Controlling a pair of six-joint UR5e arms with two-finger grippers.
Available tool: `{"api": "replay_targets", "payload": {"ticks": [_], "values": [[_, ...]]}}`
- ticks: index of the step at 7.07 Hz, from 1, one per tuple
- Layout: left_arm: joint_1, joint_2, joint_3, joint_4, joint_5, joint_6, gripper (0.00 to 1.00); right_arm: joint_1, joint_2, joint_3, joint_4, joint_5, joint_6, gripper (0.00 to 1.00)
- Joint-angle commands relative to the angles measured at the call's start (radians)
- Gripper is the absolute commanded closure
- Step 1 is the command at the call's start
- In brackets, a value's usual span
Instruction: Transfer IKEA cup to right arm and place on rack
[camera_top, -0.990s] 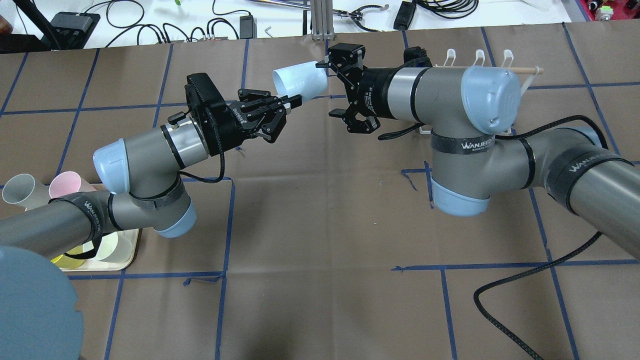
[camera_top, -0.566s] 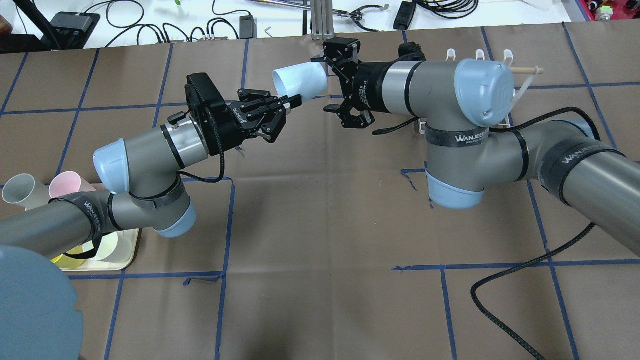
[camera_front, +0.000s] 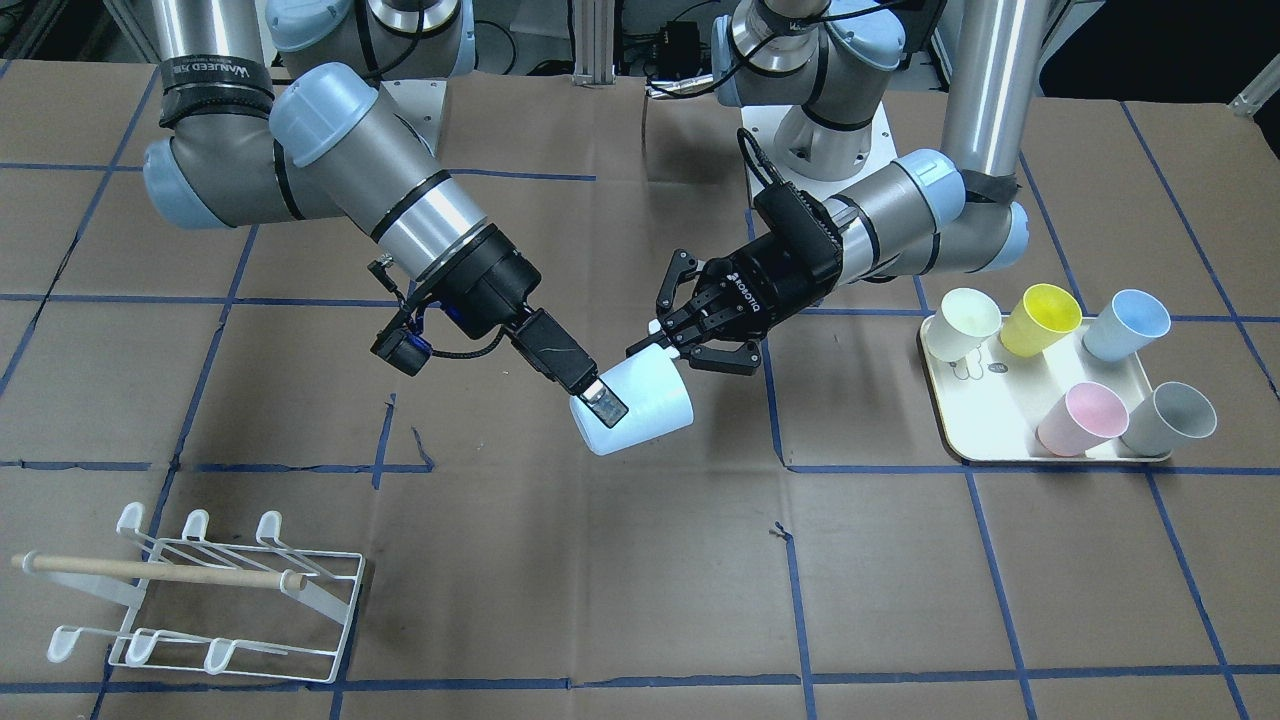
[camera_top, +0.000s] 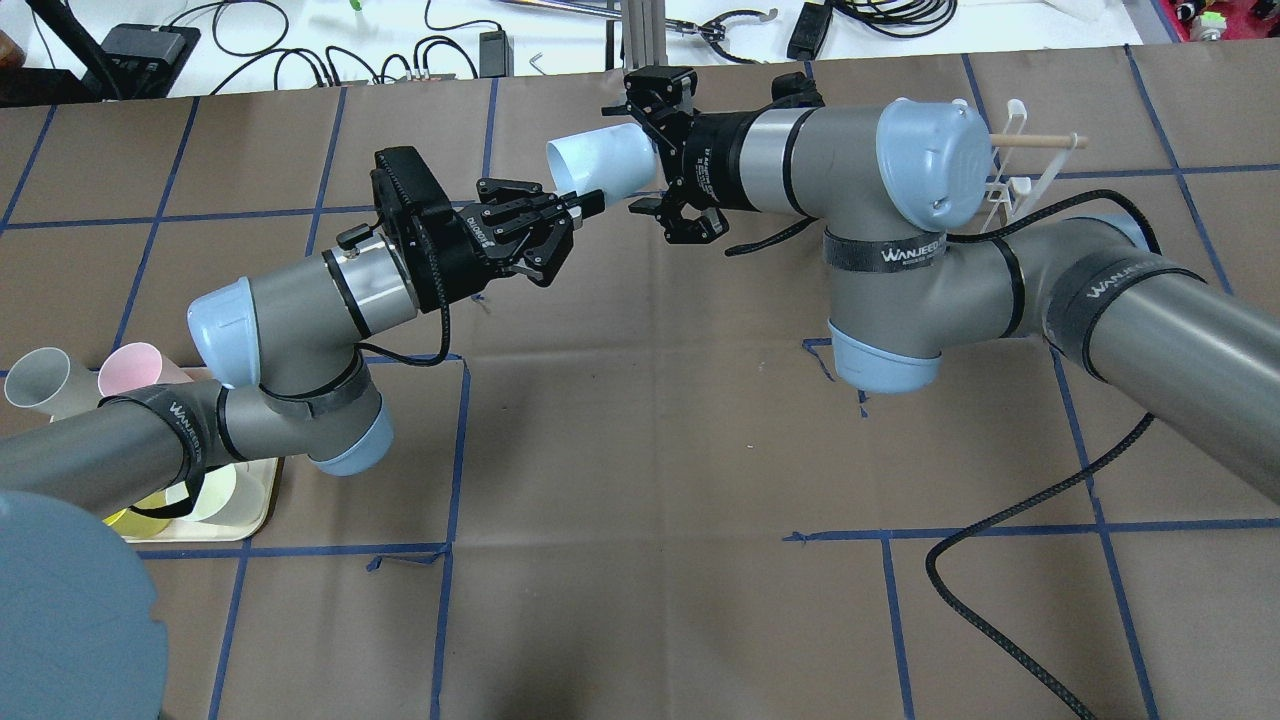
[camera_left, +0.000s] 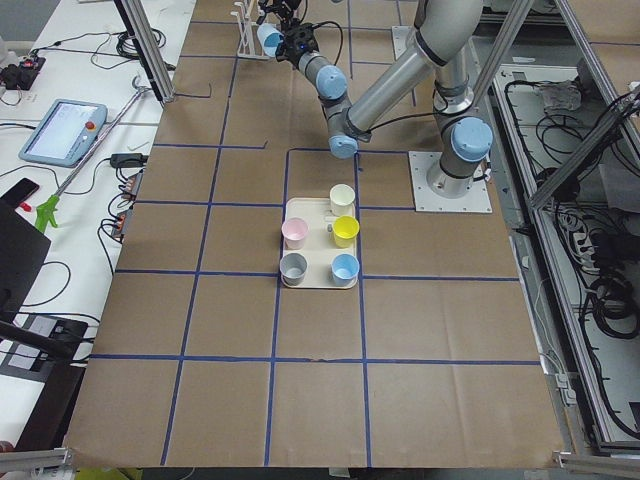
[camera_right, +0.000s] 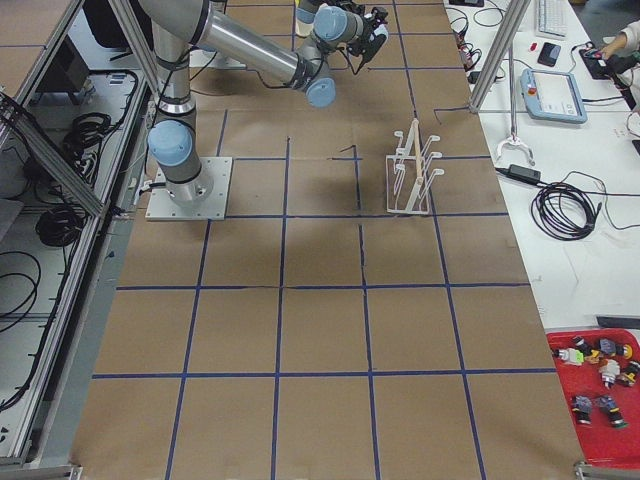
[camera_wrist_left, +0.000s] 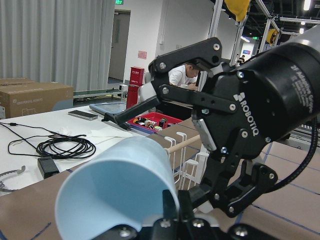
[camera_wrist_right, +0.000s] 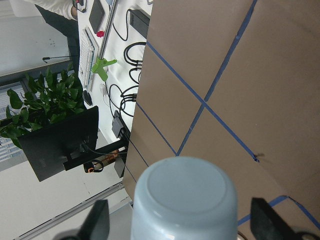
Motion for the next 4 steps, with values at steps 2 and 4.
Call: {"api": "replay_targets", "payload": {"ticks": [2, 4], "values": [[0.0, -0.001, 0.0, 0.0, 0.0, 0.0, 0.92, 0.015, 0.034, -0.025, -0.002, 0.001, -0.001, 0.02], [0.0, -0.001, 0.002, 0.0, 0.0, 0.0, 0.92, 0.016, 0.037, -0.025, 0.0, 0.002, -0.001, 0.02]]}}
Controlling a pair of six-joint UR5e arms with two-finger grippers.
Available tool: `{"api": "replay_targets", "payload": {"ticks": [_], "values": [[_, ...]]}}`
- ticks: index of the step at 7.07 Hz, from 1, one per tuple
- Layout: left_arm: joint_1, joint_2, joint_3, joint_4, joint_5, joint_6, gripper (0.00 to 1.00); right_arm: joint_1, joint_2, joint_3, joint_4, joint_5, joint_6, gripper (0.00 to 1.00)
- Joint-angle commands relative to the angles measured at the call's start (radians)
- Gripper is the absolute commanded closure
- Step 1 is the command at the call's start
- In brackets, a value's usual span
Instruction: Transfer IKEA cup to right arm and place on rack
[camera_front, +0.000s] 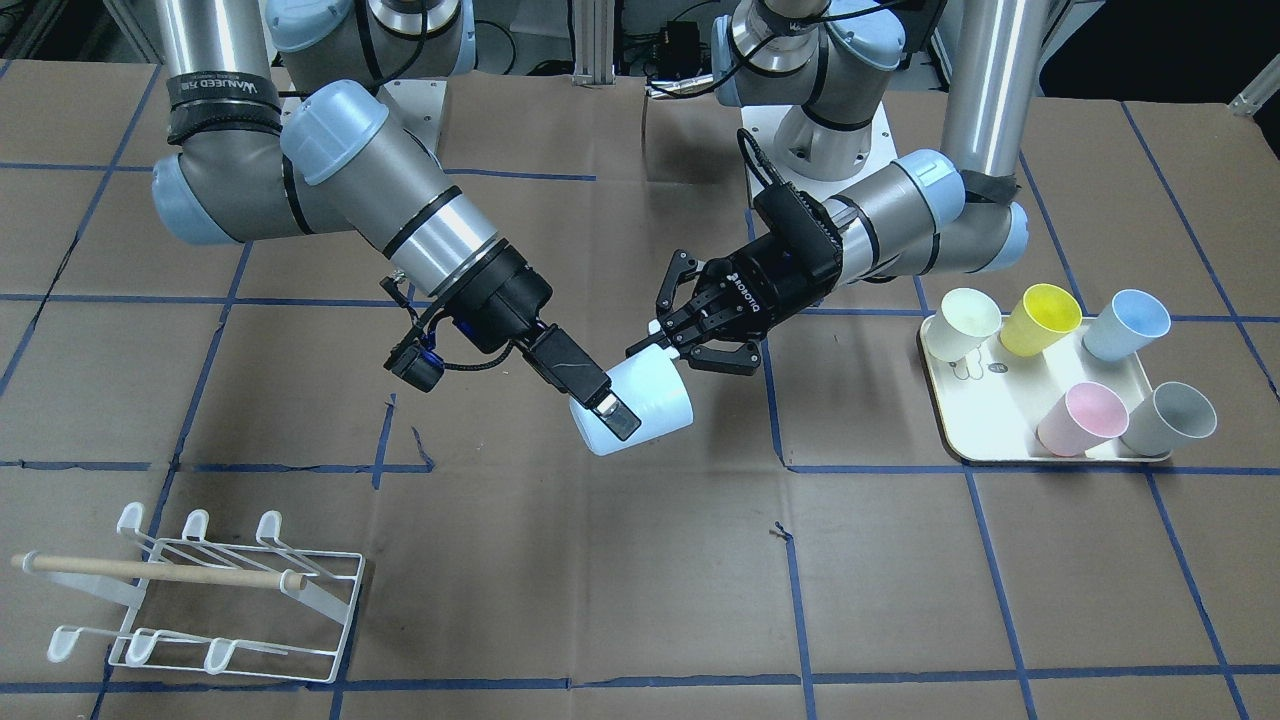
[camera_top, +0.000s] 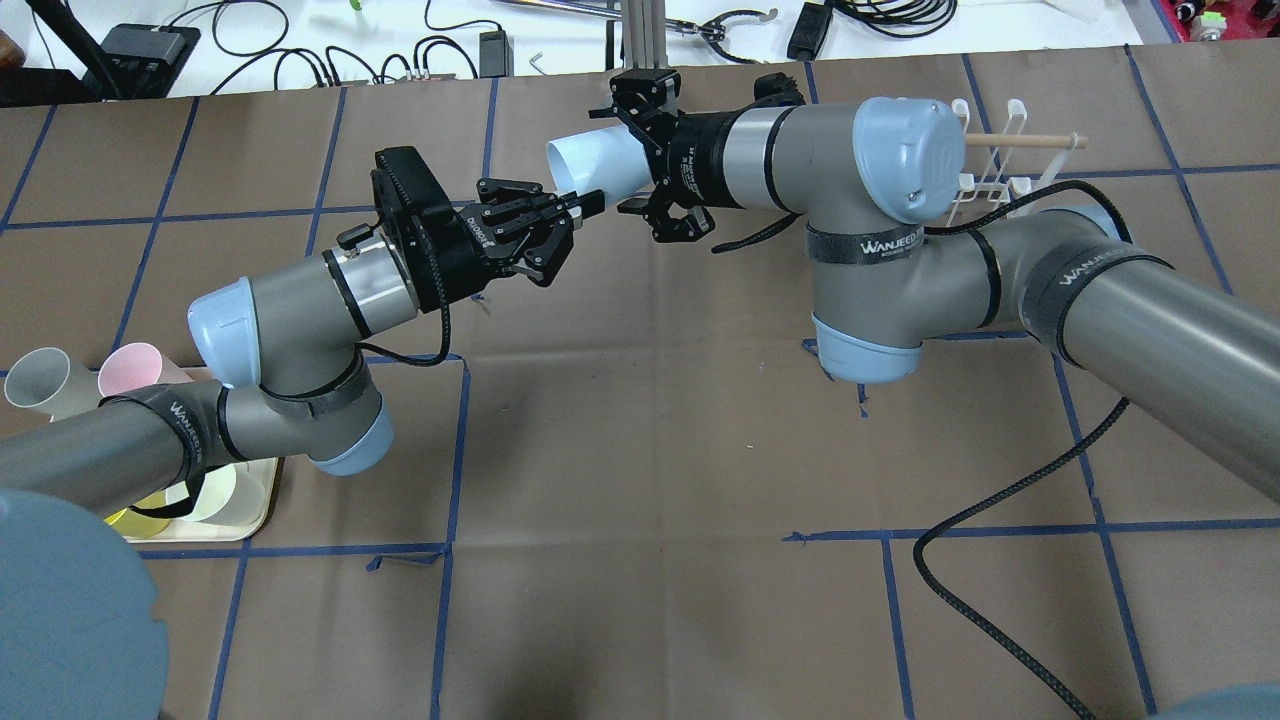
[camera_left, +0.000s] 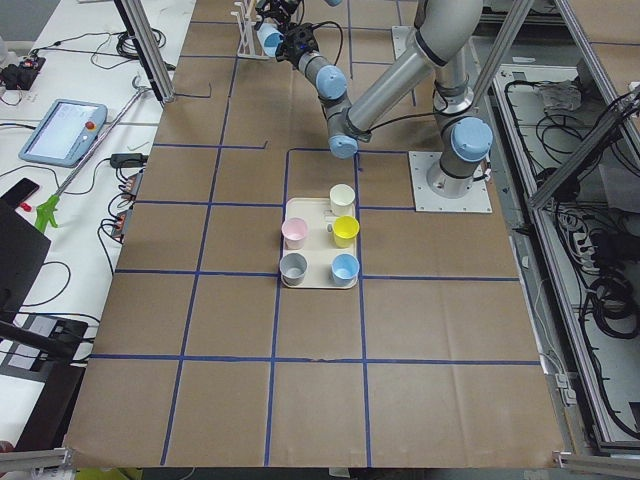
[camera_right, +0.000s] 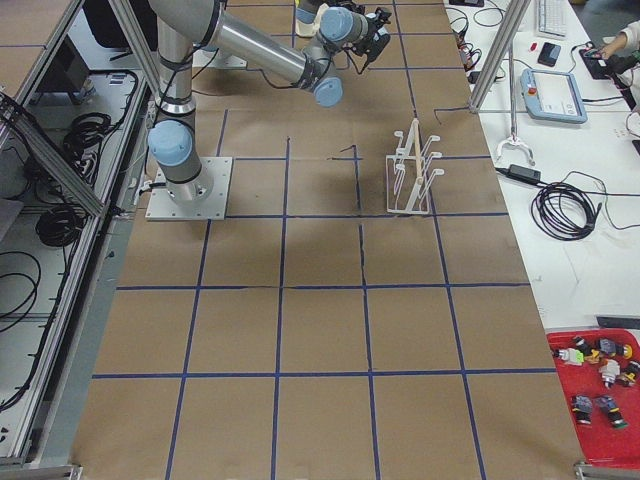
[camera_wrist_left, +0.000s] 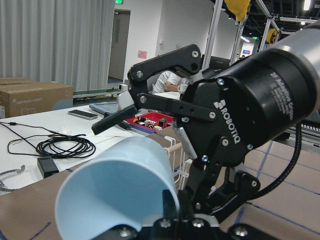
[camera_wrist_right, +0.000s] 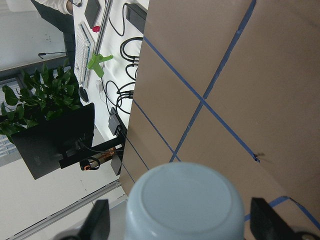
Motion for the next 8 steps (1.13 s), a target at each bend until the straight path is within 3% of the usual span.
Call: {"api": "replay_targets", "payload": {"ticks": [1, 4, 5, 7, 8], "values": [[0.0, 0.0, 0.001, 0.0, 0.0, 0.0, 0.92, 0.001, 0.003, -0.002, 0.001, 0.0, 0.0, 0.08], [0.0, -0.003, 0.007, 0.0, 0.005, 0.0, 0.89, 0.001, 0.001, -0.008, 0.0, 0.006, 0.0, 0.47], [0.0, -0.003, 0.007, 0.0, 0.005, 0.0, 0.89, 0.001, 0.003, -0.011, 0.0, 0.005, 0.0, 0.53], [0.0, -0.002, 0.008, -0.002, 0.011, 0.0, 0.82, 0.001, 0.003, -0.018, 0.0, 0.008, 0.0, 0.56], [0.0, -0.003, 0.013, 0.0, 0.014, -0.002, 0.62, 0.001, 0.003, -0.018, 0.0, 0.008, -0.002, 0.56]]}}
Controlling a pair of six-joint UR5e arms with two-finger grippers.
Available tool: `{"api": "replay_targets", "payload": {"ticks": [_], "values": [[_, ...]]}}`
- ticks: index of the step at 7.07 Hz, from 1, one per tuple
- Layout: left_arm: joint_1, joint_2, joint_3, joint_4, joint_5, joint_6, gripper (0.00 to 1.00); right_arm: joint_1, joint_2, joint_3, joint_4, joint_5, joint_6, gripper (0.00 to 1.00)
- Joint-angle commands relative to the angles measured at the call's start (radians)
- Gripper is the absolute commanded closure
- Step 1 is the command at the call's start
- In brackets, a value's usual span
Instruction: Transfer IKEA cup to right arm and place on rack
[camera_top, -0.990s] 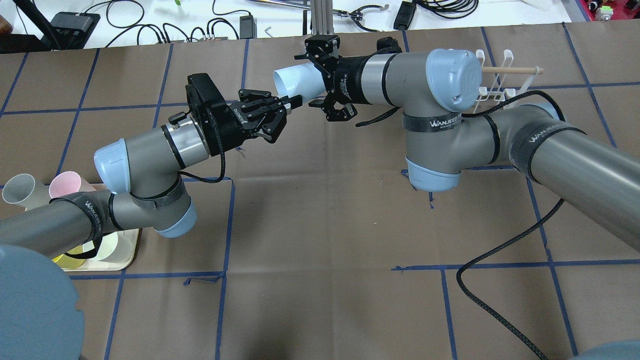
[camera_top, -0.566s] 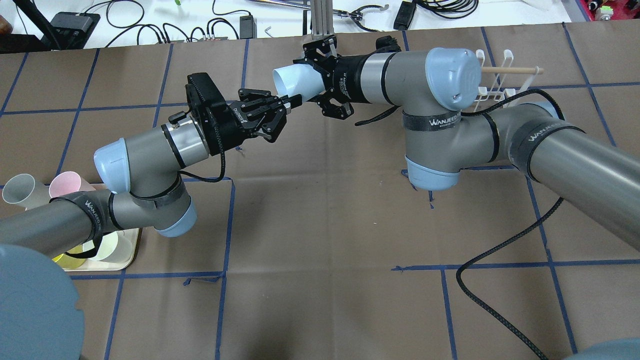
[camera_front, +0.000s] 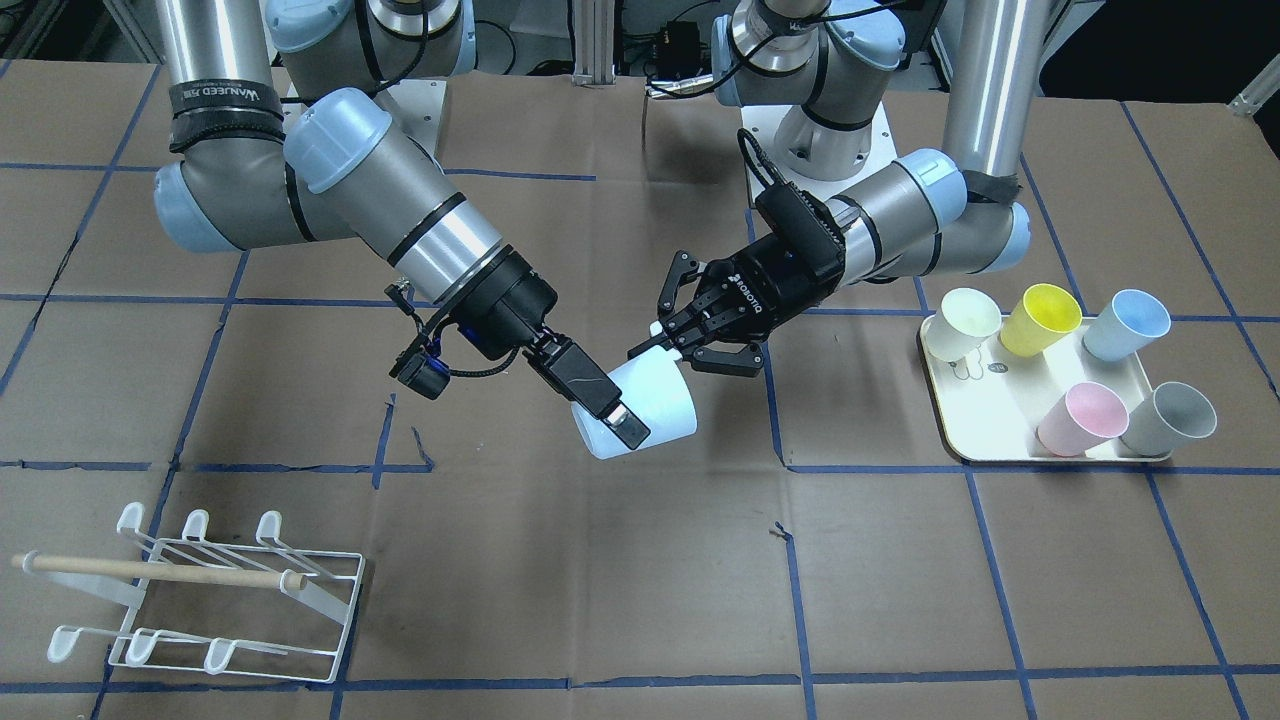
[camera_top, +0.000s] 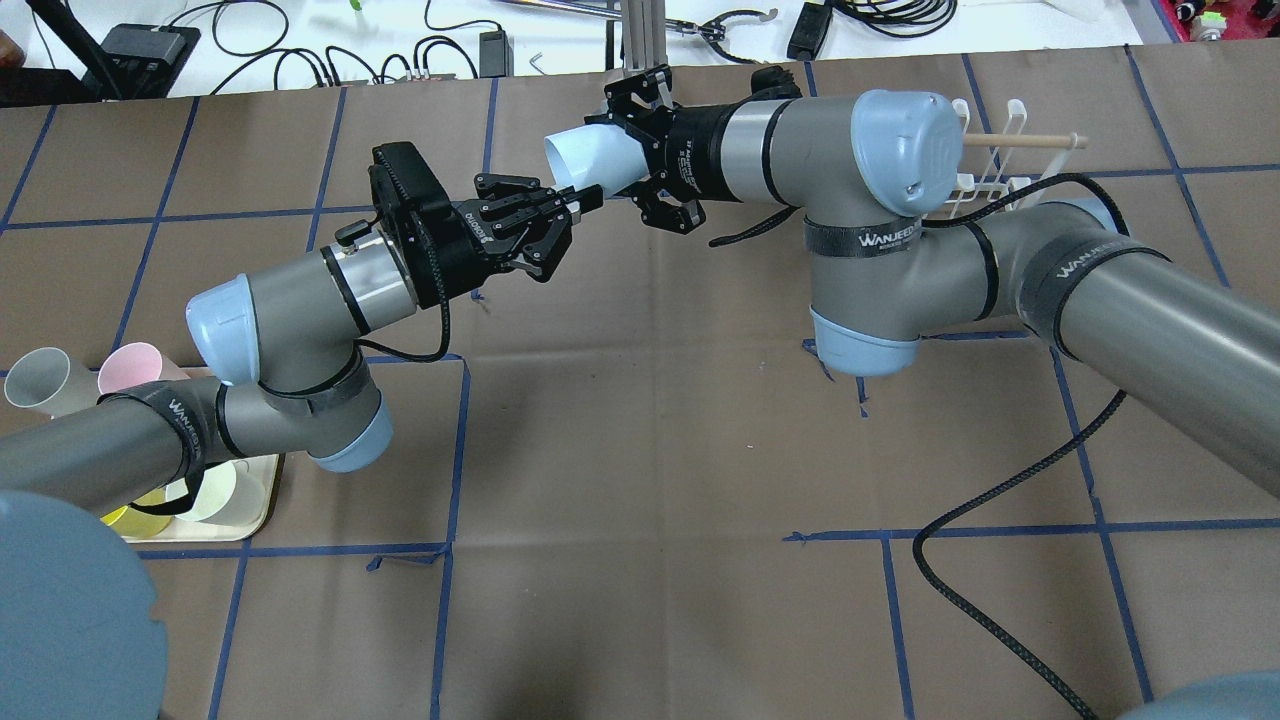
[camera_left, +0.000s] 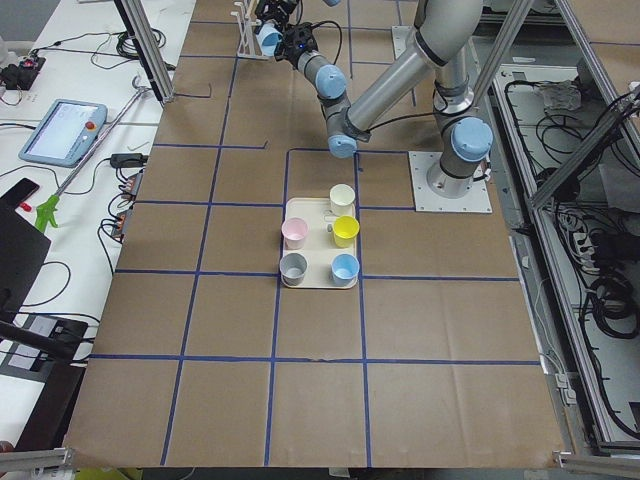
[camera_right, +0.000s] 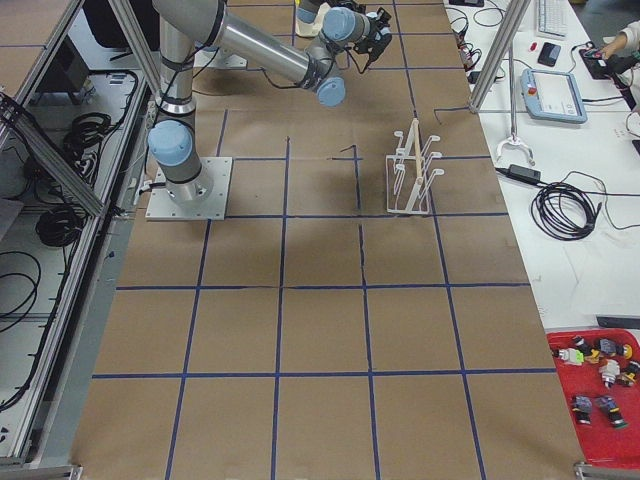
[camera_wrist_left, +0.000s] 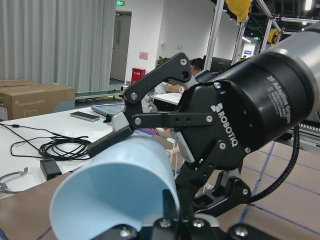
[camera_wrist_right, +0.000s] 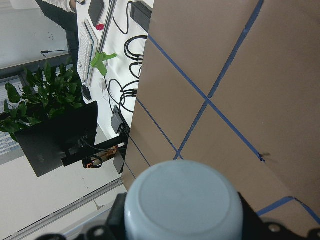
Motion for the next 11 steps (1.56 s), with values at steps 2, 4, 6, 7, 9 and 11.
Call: {"api": "replay_targets", "payload": {"ticks": [2, 4, 6, 7, 9, 11], "values": [[0.002, 0.002, 0.012, 0.002, 0.004, 0.0, 0.26, 0.0, 0.0, -0.001, 0.0, 0.001, -0.001, 0.57], [0.006, 0.002, 0.015, -0.001, 0.002, -0.001, 0.08, 0.0, 0.0, -0.001, 0.0, 0.002, -0.001, 0.58], [0.052, 0.008, 0.012, -0.001, -0.007, -0.001, 0.03, 0.0, 0.0, -0.001, 0.0, 0.004, -0.001, 0.58], [0.134, 0.01, 0.006, 0.001, -0.045, 0.0, 0.03, 0.0, 0.0, -0.001, 0.0, 0.005, -0.003, 0.58], [0.259, 0.004, 0.007, 0.001, -0.143, 0.0, 0.02, -0.015, 0.018, -0.021, -0.001, 0.008, -0.01, 0.58], [0.264, 0.0, 0.027, -0.037, -0.078, 0.002, 0.02, -0.076, 0.054, -0.041, -0.02, 0.009, -0.053, 0.58]]}}
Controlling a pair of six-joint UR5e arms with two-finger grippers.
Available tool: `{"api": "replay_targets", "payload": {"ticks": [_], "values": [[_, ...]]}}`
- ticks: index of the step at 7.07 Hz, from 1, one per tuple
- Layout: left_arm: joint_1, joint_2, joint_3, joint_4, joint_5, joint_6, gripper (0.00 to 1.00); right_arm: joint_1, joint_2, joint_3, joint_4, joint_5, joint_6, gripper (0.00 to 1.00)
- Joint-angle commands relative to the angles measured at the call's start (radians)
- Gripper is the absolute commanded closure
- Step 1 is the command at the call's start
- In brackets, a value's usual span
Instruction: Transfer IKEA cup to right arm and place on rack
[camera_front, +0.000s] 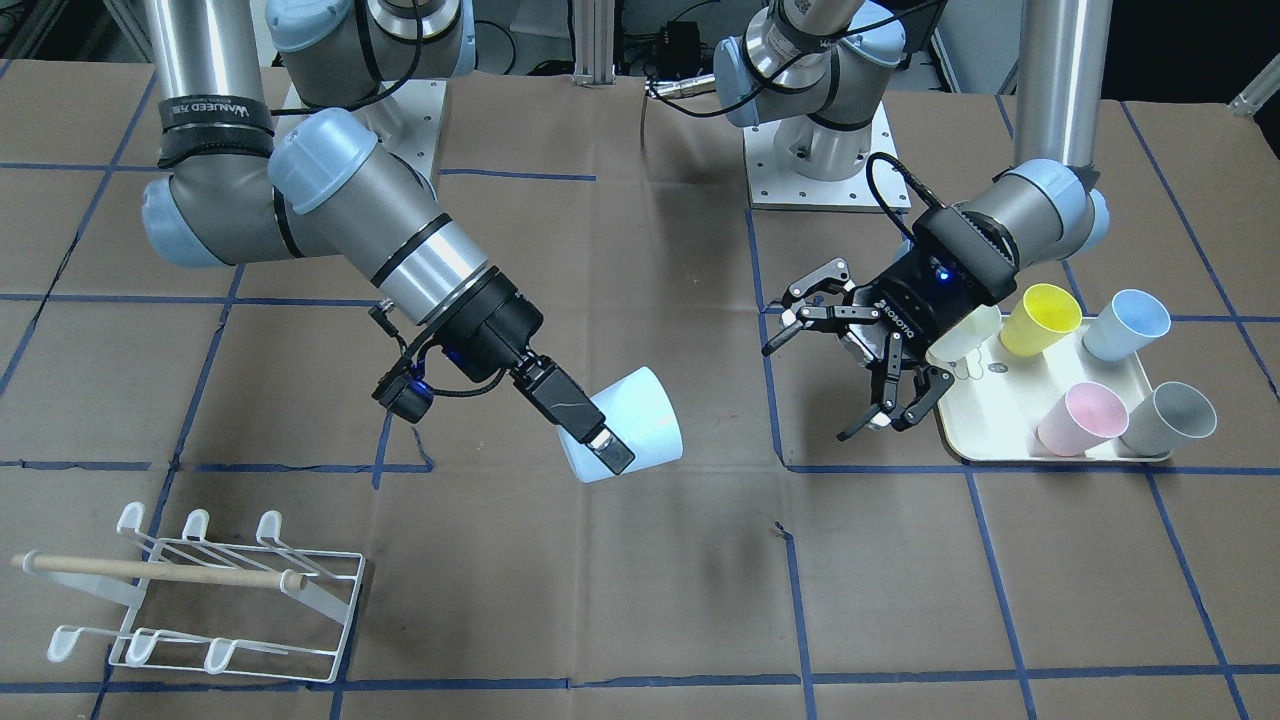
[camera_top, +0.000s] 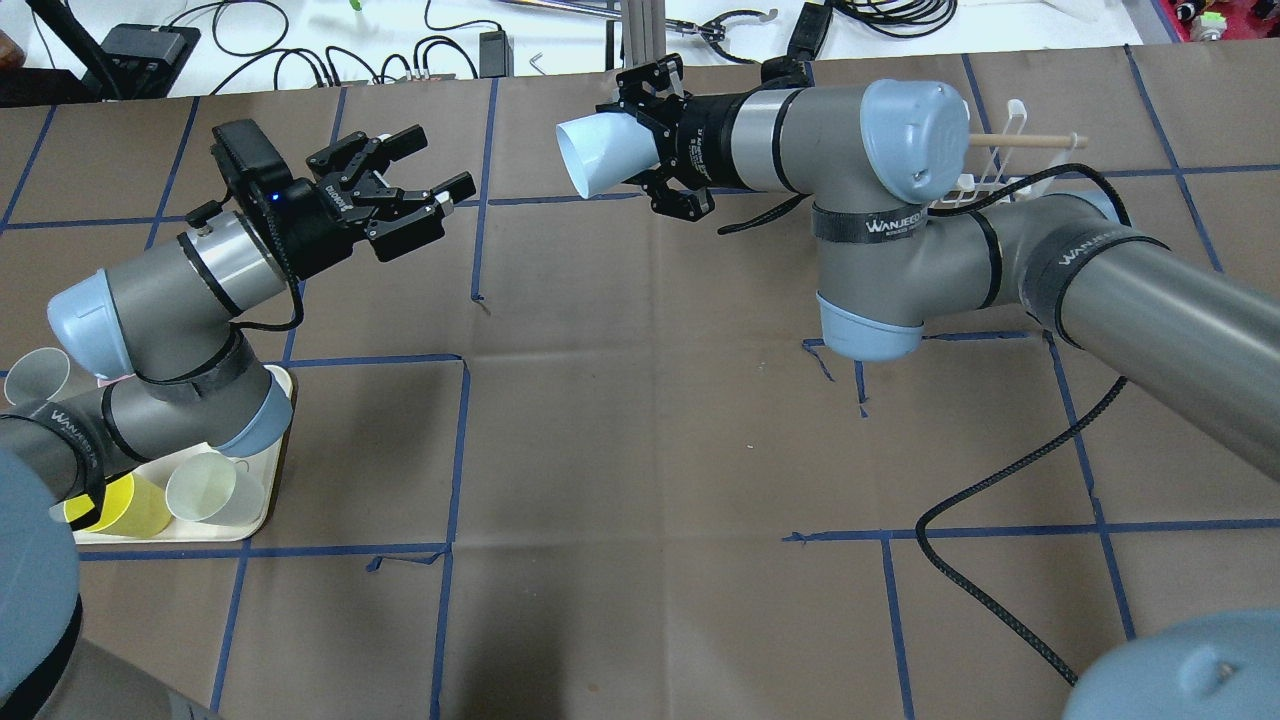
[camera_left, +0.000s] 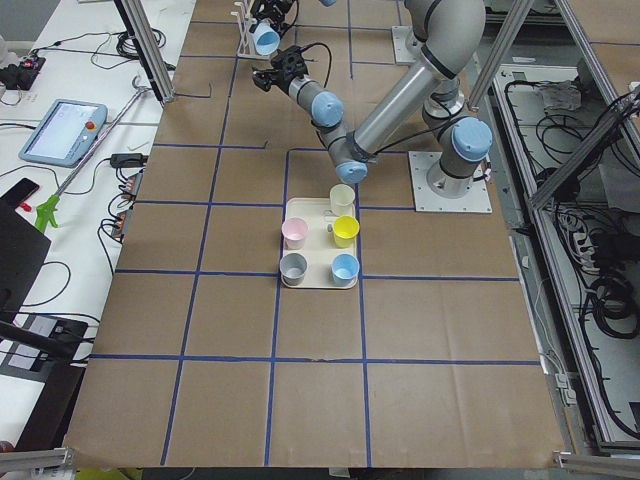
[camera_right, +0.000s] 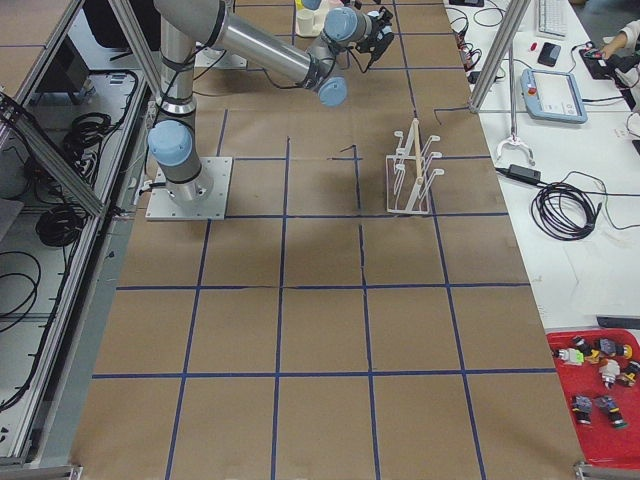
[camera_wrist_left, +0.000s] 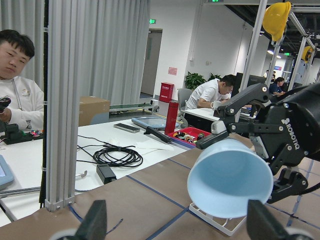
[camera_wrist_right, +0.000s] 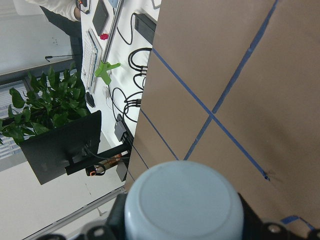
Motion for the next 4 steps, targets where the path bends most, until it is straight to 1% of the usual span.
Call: {"api": "replay_targets", "payload": {"ticks": [1, 3, 4], "values": [[0.01, -0.009, 0.045, -0.059, 0.152, 0.001, 0.02, -0.071, 0.01, -0.019, -0.004, -0.002, -0.124, 0.58], [-0.001, -0.009, 0.097, -0.204, 0.372, 0.011, 0.02, -0.128, -0.01, -0.022, 0.007, -0.016, -0.328, 0.7], [-0.013, -0.003, 0.115, -0.301, 0.451, 0.011, 0.02, -0.15, -0.025, -0.021, 0.01, -0.04, -0.469, 0.73]]}}
